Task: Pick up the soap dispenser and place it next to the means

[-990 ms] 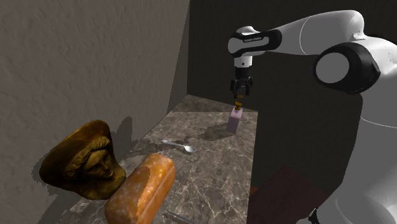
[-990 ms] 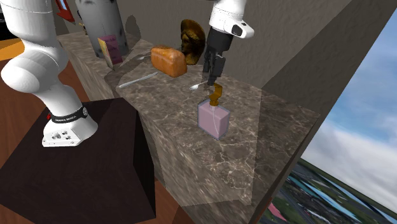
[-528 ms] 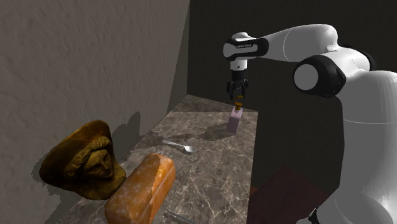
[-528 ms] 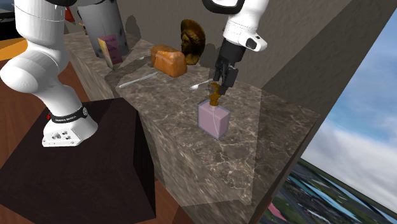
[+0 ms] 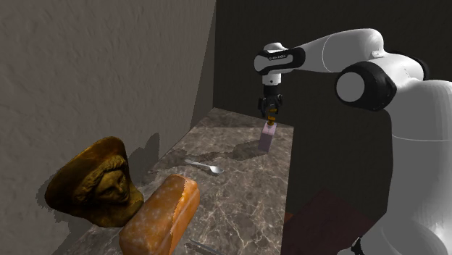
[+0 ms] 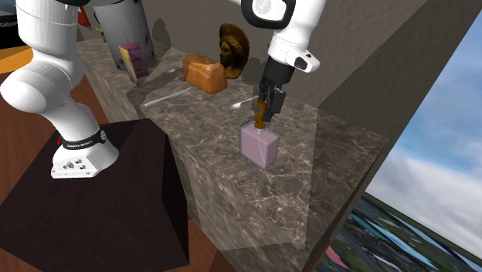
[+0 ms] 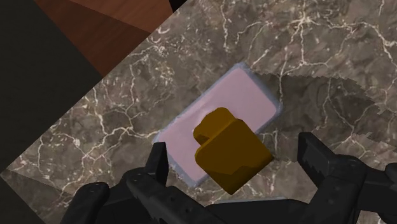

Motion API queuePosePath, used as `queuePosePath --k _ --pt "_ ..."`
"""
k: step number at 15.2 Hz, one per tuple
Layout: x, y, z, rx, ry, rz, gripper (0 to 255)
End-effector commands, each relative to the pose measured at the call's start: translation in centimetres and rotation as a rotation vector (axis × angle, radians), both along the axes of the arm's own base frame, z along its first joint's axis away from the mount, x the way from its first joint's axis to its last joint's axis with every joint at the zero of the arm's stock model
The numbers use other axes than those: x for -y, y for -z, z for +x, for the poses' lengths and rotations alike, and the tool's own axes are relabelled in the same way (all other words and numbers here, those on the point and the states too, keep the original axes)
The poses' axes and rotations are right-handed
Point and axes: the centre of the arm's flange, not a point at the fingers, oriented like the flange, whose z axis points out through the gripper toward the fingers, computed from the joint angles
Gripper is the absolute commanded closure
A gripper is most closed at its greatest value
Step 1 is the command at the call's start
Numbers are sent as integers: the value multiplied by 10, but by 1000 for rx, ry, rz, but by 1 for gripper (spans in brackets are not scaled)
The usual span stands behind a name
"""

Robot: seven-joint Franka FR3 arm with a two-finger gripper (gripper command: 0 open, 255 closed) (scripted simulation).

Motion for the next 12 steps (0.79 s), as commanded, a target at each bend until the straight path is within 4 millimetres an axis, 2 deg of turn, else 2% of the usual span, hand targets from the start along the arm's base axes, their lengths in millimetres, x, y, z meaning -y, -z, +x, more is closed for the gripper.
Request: queuePosePath --k 1,3,4,12 --pt "0 0 0 0 0 0 0" --pt "0 0 0 0 0 0 0" --pt "0 0 0 0 0 0 255" --pt "0 0 0 0 0 0 255"
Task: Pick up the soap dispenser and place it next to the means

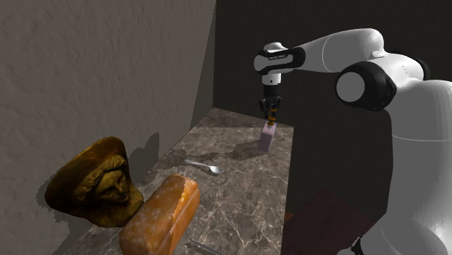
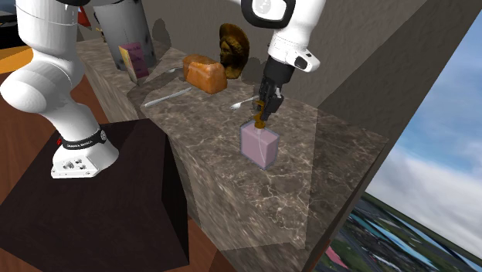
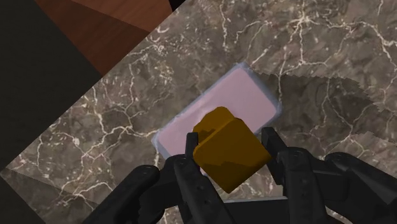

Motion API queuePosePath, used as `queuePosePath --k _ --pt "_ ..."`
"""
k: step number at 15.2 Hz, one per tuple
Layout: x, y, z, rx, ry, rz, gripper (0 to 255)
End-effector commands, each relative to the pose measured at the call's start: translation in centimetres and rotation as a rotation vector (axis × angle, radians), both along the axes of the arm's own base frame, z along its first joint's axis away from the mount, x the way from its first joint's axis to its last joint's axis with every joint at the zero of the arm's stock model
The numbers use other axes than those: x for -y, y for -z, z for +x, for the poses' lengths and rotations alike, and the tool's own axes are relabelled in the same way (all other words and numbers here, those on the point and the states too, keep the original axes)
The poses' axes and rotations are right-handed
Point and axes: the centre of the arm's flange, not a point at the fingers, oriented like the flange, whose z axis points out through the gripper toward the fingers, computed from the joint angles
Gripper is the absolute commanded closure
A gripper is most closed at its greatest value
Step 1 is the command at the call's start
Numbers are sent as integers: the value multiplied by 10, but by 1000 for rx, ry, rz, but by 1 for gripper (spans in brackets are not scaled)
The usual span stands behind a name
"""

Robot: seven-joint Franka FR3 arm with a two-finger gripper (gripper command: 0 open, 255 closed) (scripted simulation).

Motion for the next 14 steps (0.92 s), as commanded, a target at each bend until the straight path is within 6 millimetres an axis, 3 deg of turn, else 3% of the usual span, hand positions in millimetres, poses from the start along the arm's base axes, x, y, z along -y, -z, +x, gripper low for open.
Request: queuePosePath --k 1,14 --pt "1 1 -1 -2 1 -1 255" --pt "1 -67 -1 -2 1 -1 255"
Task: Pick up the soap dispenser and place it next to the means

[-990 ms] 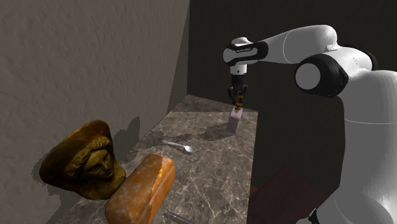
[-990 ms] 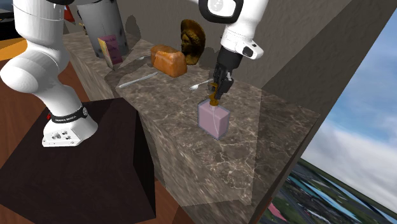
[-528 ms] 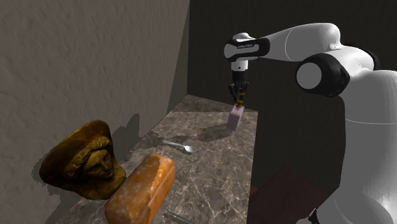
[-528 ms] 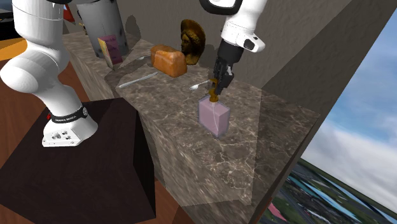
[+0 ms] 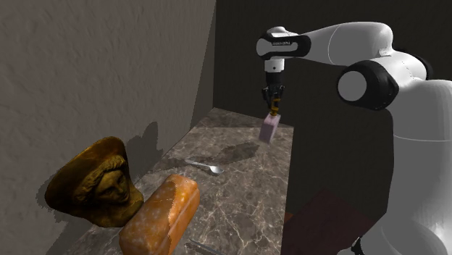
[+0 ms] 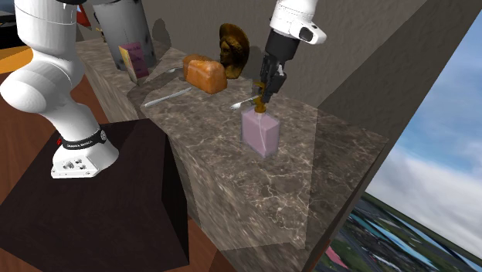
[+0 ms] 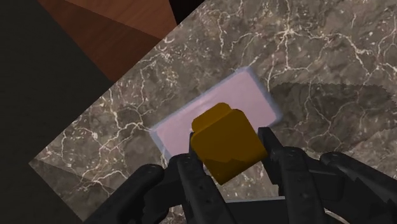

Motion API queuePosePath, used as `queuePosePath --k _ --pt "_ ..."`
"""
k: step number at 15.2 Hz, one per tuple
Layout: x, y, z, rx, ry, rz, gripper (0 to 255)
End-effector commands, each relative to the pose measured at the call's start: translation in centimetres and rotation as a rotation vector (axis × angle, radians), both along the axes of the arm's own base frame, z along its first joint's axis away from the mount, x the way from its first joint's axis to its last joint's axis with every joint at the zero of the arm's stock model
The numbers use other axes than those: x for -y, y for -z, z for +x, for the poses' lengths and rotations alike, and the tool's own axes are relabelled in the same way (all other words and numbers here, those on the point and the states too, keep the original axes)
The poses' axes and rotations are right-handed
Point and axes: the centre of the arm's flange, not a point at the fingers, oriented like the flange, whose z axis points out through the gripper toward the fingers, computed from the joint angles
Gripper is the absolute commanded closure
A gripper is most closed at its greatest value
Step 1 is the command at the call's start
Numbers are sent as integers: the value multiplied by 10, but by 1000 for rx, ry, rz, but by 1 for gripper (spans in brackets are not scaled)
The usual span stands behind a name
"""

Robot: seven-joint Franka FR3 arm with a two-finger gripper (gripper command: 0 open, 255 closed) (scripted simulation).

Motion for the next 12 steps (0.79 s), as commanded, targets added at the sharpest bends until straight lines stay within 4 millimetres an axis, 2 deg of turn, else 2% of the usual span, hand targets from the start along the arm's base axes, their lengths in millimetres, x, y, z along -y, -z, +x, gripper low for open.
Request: queuePosePath --k 1,5,12 --pt "0 -12 0 0 0 0 255" --pt "0 -28 0 0 0 0 255" --pt "-82 -28 -42 0 0 0 255"
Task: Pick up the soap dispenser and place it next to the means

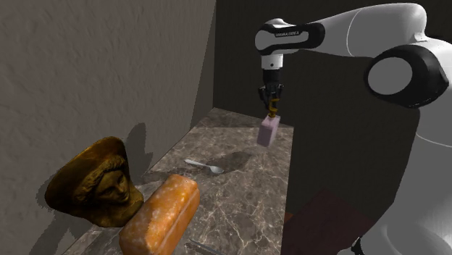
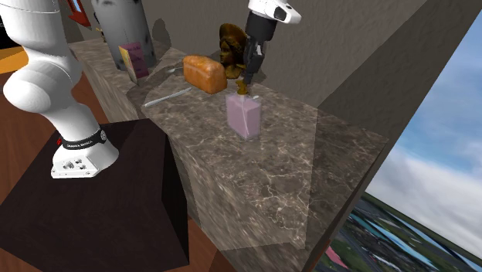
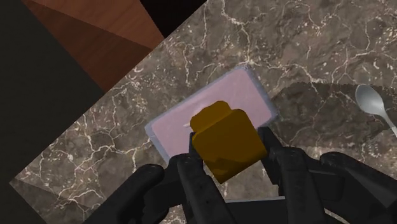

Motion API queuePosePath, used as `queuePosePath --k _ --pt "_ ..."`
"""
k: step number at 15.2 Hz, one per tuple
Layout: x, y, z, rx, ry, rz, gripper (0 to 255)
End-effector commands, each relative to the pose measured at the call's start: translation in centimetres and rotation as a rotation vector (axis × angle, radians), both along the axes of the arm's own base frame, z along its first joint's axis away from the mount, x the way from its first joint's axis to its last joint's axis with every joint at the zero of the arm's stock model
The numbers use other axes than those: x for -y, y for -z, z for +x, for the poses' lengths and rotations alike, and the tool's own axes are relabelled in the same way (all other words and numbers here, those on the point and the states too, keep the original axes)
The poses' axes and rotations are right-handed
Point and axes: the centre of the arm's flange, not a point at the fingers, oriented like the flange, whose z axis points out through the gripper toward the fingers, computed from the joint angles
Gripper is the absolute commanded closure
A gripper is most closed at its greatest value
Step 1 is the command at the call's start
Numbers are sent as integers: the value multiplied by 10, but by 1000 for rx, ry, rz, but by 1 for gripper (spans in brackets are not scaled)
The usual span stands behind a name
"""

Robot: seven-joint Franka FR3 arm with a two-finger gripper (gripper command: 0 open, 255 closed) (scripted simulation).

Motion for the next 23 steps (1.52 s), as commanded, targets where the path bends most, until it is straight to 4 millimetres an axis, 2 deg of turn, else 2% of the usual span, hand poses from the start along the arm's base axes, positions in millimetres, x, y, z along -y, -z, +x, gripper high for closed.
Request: queuePosePath --k 1,23 --pt "-25 1 -13 0 1 0 255" --pt "-284 0 -145 0 1 0 255"
